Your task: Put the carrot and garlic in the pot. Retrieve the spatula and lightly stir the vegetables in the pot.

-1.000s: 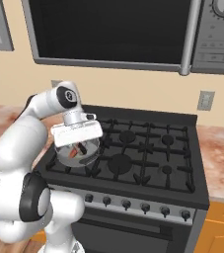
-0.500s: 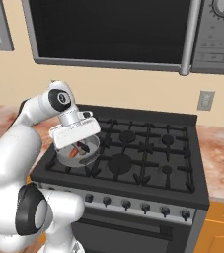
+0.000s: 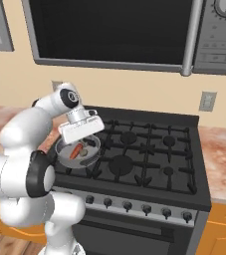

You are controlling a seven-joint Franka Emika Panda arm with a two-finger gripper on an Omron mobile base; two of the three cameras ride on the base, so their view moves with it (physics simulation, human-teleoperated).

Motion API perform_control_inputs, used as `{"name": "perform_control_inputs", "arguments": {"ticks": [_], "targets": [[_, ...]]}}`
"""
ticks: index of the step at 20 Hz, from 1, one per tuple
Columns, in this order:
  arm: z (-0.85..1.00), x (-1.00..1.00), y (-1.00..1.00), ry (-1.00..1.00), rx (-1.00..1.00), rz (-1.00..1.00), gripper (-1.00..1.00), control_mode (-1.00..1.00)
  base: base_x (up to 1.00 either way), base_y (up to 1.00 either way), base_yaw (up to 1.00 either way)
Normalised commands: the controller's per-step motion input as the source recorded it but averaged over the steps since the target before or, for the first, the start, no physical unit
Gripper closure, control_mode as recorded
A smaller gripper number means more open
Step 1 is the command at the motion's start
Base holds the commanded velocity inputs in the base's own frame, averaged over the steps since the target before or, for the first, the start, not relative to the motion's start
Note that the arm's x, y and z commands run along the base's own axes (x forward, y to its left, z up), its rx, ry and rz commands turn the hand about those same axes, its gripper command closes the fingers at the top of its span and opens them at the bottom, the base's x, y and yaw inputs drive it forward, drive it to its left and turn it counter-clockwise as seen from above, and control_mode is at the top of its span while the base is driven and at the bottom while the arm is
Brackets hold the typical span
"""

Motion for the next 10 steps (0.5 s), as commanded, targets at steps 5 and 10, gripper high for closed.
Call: {"name": "perform_control_inputs", "arguments": {"ticks": [5,10], "targets": [[-0.46,0.47,0.0,-0.01,0.0,0.01,1.0,-1.0,0.0,0.0,0.0],[-0.34,0.09,0.0,-0.03,-0.01,0.03,1.0,-1.0,0.0,0.0,0.0]]}}
